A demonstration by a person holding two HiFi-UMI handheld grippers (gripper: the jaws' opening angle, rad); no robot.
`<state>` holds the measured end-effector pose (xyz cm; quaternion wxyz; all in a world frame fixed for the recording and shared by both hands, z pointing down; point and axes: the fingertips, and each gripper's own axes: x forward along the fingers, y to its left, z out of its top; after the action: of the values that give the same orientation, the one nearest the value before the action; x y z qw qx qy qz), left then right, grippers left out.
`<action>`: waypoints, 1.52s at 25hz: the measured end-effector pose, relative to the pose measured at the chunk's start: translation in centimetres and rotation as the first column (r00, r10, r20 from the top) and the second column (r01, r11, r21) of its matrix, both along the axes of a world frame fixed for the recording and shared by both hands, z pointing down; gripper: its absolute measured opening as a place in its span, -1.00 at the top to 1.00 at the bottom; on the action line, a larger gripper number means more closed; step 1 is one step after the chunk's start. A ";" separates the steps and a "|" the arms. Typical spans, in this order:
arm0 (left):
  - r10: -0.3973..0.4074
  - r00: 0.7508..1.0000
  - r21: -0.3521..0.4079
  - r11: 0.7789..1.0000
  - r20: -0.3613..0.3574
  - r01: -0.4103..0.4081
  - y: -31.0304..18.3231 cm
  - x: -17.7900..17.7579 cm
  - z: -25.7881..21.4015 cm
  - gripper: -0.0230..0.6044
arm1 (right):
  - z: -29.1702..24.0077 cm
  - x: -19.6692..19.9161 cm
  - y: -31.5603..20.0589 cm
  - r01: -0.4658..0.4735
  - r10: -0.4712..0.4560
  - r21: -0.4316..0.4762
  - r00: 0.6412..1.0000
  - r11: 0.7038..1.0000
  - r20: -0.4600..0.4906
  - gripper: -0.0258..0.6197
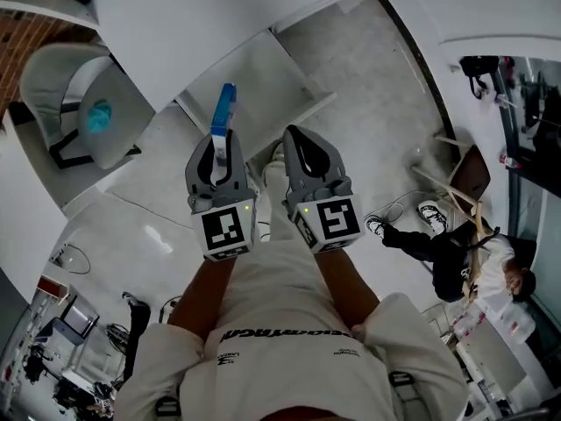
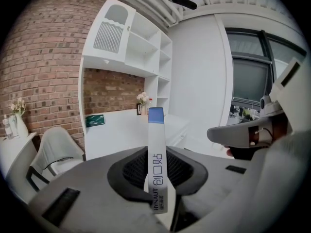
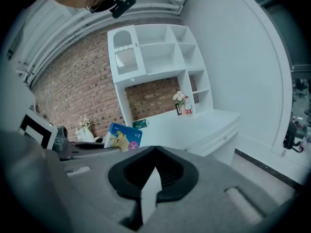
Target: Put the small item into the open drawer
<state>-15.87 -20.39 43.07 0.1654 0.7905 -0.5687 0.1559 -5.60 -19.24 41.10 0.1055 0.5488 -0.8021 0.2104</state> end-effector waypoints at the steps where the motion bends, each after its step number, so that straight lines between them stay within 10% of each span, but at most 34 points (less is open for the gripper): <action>1: -0.001 1.000 -0.007 1.000 0.006 0.001 -0.1 0.1 0.6 0.70 | 0.6 0.1 -0.1 0.003 -0.003 -0.006 1.000 1.000 0.000 0.93; 38: -0.032 0.996 -0.252 0.966 0.086 0.053 -2.5 1.9 15.9 0.70 | 12.8 1.2 -0.3 0.028 -0.018 -0.156 0.998 0.987 0.062 0.93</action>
<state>-13.96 -22.94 59.00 0.2452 0.7434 -0.5671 0.2561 -4.38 -19.51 53.86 0.1264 0.5230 -0.7922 0.2881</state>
